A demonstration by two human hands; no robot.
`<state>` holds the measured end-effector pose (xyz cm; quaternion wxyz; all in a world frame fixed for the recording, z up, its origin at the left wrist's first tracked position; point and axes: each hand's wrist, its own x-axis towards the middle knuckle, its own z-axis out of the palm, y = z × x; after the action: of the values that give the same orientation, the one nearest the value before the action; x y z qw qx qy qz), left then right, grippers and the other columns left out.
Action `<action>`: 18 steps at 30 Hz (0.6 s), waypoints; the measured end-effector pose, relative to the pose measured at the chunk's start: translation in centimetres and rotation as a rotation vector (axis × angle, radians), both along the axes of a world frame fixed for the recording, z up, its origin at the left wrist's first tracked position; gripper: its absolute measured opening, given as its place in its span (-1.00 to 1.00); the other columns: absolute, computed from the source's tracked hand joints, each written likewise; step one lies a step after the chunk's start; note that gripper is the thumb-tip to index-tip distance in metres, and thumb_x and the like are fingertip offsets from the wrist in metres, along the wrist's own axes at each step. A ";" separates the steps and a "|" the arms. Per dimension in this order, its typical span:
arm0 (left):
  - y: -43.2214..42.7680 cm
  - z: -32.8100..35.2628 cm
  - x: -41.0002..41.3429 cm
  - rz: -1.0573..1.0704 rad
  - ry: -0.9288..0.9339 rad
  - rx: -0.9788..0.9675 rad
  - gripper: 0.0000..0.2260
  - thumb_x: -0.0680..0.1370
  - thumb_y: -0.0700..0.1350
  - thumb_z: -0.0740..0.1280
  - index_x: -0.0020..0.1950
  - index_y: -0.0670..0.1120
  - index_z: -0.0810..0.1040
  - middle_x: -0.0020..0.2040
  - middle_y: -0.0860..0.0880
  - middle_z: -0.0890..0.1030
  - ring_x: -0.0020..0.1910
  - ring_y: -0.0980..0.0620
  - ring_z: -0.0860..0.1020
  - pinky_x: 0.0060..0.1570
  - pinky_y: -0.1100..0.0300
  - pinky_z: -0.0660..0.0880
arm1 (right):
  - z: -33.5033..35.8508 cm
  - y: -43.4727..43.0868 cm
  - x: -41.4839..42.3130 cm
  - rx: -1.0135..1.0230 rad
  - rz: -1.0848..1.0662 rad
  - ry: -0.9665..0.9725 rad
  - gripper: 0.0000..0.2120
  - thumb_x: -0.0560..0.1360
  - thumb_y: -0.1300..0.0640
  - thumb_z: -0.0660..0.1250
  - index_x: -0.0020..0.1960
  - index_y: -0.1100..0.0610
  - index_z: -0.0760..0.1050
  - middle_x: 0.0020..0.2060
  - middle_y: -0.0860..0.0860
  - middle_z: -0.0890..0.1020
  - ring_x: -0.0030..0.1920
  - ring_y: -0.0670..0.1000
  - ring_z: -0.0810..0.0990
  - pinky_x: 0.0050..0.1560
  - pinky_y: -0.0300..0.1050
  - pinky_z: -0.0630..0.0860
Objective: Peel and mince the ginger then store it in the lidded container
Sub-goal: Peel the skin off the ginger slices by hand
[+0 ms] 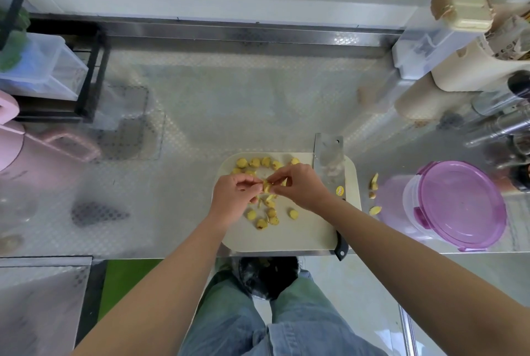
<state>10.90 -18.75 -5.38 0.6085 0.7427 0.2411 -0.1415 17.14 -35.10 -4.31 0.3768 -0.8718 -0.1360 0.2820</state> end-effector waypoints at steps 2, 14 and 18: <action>-0.3 -0.2 0.0 0.007 -0.007 0.006 -0.91 0.50 -0.21 0.42 -0.01 -0.13 0.67 -0.19 -0.05 0.69 -0.35 0.11 0.62 -0.41 0.37 0.45 | -0.1 -0.3 0.2 -0.009 -0.032 0.017 -0.87 0.40 0.20 0.50 -0.05 0.15 0.66 -0.25 -0.03 0.63 -0.39 -0.35 0.46 -0.30 -0.47 0.35; -1.6 -0.4 0.7 -0.154 -0.023 0.167 -0.90 0.46 -0.07 0.47 -0.14 -0.09 0.67 -0.31 -0.01 0.67 -0.36 0.09 0.60 -0.18 0.11 0.59 | -0.4 -1.5 0.7 0.212 -0.568 0.381 -0.87 0.42 0.17 0.50 -0.11 0.16 0.57 -0.34 0.02 0.55 -0.45 -0.09 0.41 -0.47 -0.29 0.33; -0.3 -0.5 0.0 -0.362 -0.032 0.516 -0.88 0.51 0.03 0.40 -0.05 0.03 0.69 -0.16 0.17 0.64 -0.16 0.17 0.58 -0.17 0.22 0.49 | -0.6 -1.6 0.9 0.047 -0.430 0.278 -0.86 0.40 0.15 0.52 -0.11 0.16 0.60 -0.36 -0.06 0.57 -0.43 -0.15 0.47 -0.45 -0.37 0.37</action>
<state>10.95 -19.05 -5.89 0.3686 0.9055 0.1234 -0.1700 18.08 -36.72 -4.88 0.4634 -0.8246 0.0989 0.3091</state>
